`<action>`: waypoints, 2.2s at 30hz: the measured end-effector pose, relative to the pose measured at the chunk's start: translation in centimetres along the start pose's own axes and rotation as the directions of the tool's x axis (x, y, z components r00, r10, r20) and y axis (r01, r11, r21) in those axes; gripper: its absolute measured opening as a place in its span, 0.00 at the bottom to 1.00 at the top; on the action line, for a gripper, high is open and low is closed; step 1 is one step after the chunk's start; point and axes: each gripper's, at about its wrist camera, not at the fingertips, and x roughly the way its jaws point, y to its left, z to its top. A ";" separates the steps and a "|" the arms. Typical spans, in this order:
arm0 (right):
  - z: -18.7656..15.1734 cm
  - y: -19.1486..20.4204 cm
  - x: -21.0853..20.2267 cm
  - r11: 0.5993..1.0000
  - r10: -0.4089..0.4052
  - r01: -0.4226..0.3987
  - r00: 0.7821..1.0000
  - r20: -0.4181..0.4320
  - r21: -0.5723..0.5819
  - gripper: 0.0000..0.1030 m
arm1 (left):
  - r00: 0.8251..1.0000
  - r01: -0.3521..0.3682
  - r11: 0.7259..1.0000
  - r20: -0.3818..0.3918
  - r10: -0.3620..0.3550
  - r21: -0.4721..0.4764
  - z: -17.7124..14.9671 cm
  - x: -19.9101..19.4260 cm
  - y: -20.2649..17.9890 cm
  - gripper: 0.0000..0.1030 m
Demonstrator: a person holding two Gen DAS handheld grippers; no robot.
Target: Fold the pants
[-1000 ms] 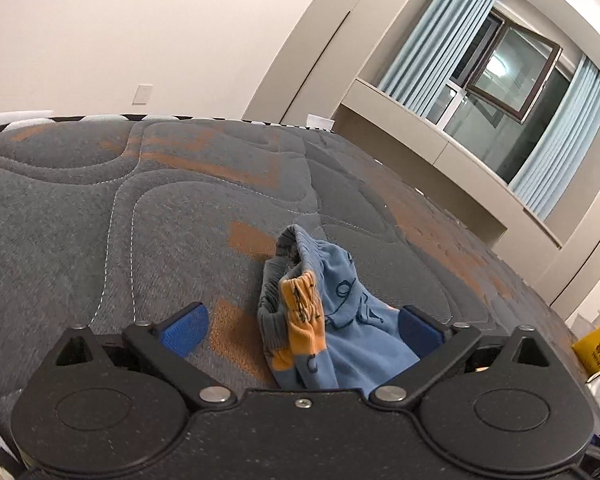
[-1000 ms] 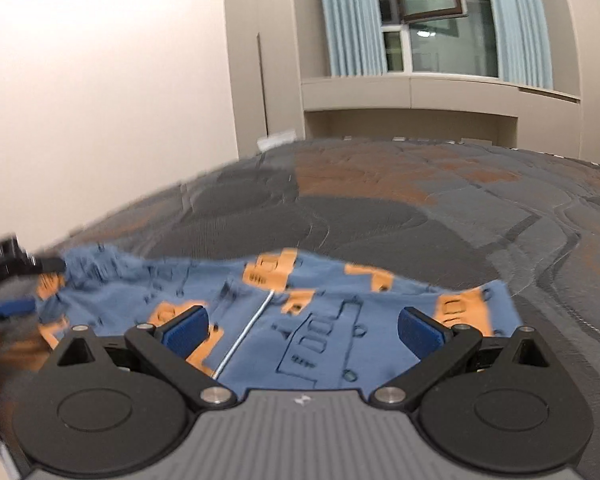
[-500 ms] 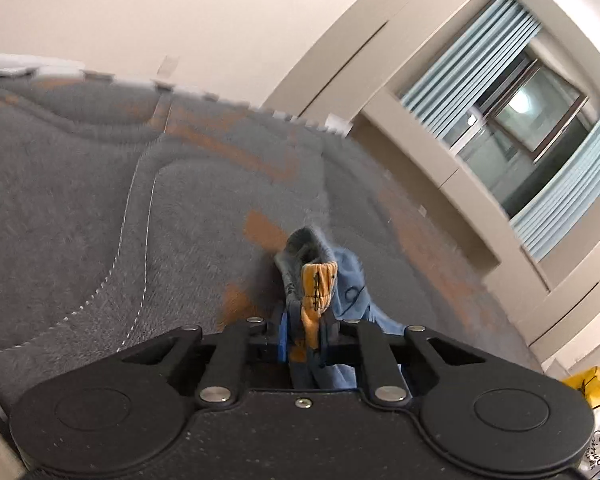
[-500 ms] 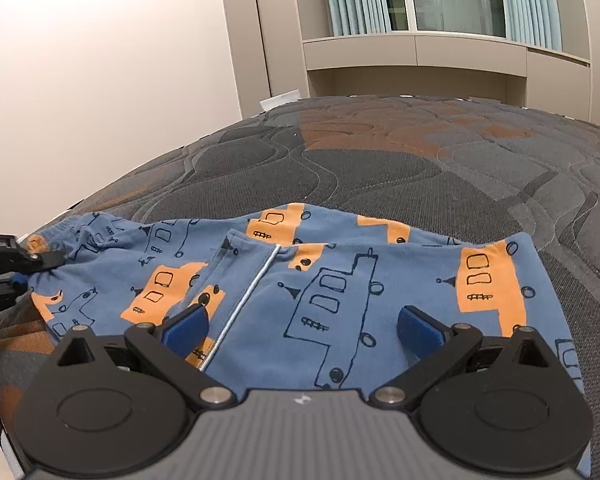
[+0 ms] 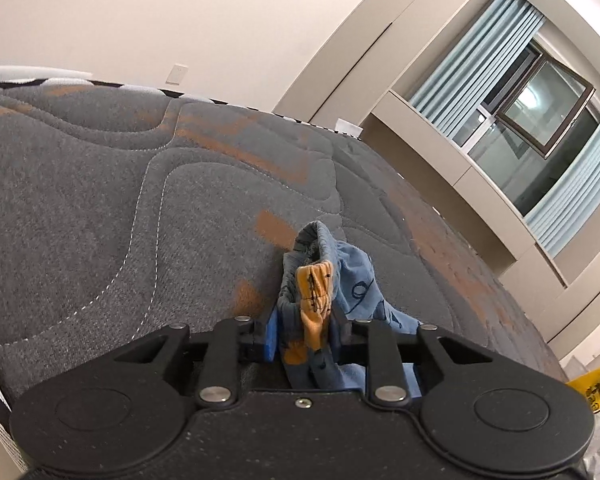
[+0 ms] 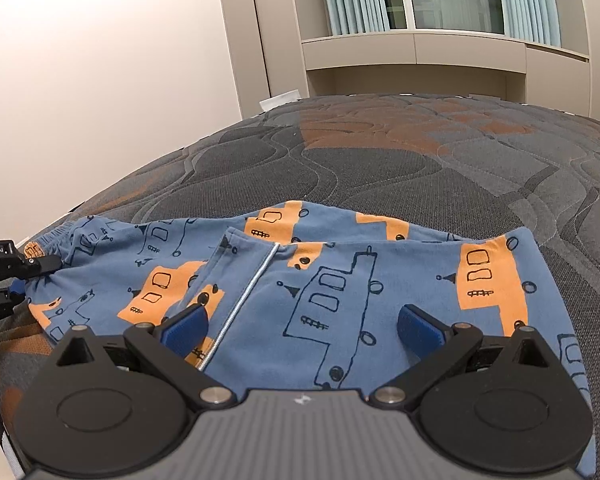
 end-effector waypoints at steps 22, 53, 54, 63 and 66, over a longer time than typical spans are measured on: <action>-1.6 -11.0 -10.1 0.950 -0.250 0.207 0.953 0.174 0.233 1.00 | 0.967 0.175 0.804 0.055 -0.249 0.568 -8.5 -6.4 -24.6 0.17; -2.4 -18.7 -11.6 0.967 0.130 -0.179 0.959 0.254 0.181 1.00 | 0.990 0.055 0.385 0.000 -0.143 0.921 -24.0 -6.1 -27.0 0.89; -1.4 -18.4 -10.8 0.962 0.182 -0.221 0.957 0.227 0.159 1.00 | 0.990 0.059 0.377 -0.006 -0.142 0.924 -23.8 -6.1 -26.7 0.89; 2.8 -15.4 -3.4 0.906 0.416 -0.417 0.909 0.032 0.066 1.00 | 0.991 0.070 0.335 -0.028 -0.127 0.940 -22.6 -6.1 -25.4 0.76; 2.9 -15.1 -2.1 0.915 0.396 -0.396 0.918 0.020 0.077 0.97 | 0.989 0.102 0.326 -0.061 -0.132 0.940 -22.4 -6.3 -25.1 0.60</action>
